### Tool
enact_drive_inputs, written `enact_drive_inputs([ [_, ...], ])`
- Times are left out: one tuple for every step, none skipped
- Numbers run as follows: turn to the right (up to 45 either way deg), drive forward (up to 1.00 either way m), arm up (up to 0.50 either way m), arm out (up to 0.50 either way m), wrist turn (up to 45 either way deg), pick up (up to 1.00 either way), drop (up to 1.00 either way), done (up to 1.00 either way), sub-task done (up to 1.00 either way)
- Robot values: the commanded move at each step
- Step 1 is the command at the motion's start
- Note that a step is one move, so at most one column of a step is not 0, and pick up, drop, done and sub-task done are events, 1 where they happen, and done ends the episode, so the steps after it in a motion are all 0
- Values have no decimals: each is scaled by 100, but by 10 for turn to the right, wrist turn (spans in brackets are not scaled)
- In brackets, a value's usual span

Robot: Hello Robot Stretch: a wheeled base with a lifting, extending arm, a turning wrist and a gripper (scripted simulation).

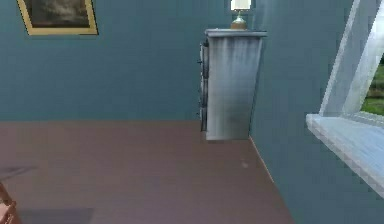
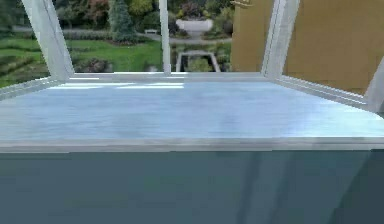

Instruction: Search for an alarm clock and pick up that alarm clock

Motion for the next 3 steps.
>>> enact_drive_inputs([
  [-300, 0, 0, 0, 0, 0, 0, 0, 0],
  [0, 90, 0, 0, 0, 0, 0, 0, 0],
  [150, 0, 0, 0, 0, 0, 0, 0, 0],
])
